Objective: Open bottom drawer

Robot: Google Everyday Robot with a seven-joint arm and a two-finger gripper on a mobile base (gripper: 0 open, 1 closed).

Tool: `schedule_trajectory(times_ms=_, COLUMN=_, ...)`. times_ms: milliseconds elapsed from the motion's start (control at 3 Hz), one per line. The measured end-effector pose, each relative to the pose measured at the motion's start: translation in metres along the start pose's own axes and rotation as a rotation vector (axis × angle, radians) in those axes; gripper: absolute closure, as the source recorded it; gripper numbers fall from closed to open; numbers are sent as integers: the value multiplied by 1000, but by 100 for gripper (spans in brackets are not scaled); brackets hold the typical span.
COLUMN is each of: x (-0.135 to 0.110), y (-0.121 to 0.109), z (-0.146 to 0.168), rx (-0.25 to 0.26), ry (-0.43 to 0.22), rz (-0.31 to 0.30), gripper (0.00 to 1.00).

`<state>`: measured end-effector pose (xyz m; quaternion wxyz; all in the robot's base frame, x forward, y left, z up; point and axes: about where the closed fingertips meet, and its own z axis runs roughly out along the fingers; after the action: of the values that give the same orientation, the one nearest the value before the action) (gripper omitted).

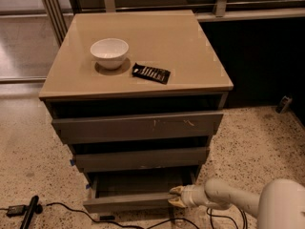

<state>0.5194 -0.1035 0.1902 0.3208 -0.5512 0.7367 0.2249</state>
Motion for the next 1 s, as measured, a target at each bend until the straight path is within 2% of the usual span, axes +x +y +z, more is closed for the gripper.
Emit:
schedule_trajectory(times_ms=333, x=11, y=14, z=-8, rx=0, ry=-13, rz=9, gripper=92)
schedule_trajectory(times_ms=667, x=13, y=36, z=-21, rx=16, ry=-43, rz=-10, gripper=100)
schedule_trajectory(times_ms=1000, x=12, y=38, z=-20, rx=16, ry=-43, rz=-10, gripper=100)
